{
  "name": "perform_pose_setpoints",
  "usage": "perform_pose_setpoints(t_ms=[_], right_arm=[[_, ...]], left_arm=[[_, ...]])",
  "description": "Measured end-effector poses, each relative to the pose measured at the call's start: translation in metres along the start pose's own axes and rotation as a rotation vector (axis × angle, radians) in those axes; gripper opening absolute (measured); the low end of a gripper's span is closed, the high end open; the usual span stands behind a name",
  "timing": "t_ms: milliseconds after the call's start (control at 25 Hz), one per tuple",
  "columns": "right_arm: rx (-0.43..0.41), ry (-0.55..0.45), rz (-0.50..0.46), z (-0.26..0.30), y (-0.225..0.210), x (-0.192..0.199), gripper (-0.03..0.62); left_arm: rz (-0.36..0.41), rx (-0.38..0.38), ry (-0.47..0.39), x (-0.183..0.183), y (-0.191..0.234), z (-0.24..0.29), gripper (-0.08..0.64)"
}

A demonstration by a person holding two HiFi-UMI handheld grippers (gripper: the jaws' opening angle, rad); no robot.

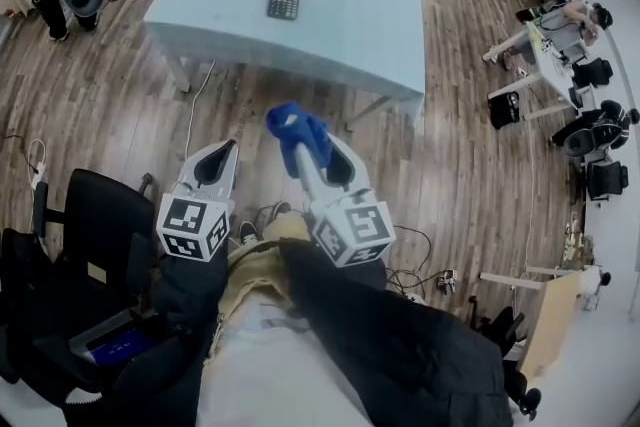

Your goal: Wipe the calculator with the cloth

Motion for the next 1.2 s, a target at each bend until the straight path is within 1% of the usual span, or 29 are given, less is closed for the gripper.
perform_pose_setpoints(t_ms=[200,440,560,880,1040,1200], right_arm=[[-0.010,-0.003,-0.001,0.016,-0.014,-0.006,0.144],[-0.054,-0.022,-0.006,0.064,-0.034,-0.016,0.144],[-0.069,-0.048,-0.018,0.090,-0.052,-0.029,0.144],[-0.079,-0.092,-0.003,0.146,-0.111,-0.060,0.144],[-0.085,-0.095,0.015,0.172,-0.139,-0.065,0.144],[-0.103,-0.096,0.017,0.192,-0.157,-0.065,0.146]], left_arm=[[0.011,-0.009,-0.010,-0.012,0.002,0.018,-0.005],[0.034,-0.053,-0.019,-0.036,0.026,0.053,-0.005],[0.052,-0.060,-0.028,-0.054,0.032,0.082,-0.005],[0.109,-0.048,-0.037,-0.100,0.035,0.164,-0.005],[0.133,-0.050,-0.035,-0.114,0.038,0.199,-0.005],[0.141,-0.059,-0.040,-0.121,0.041,0.229,-0.005]])
Point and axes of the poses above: the fingertips, and each gripper's own axes: z forward along the fingers, y to its left, x out of its underside, the point moved 2 cm from there along -z, backward along the fingers, and after that the axes turned 4 degrees about -z, right-handed, at the moved point
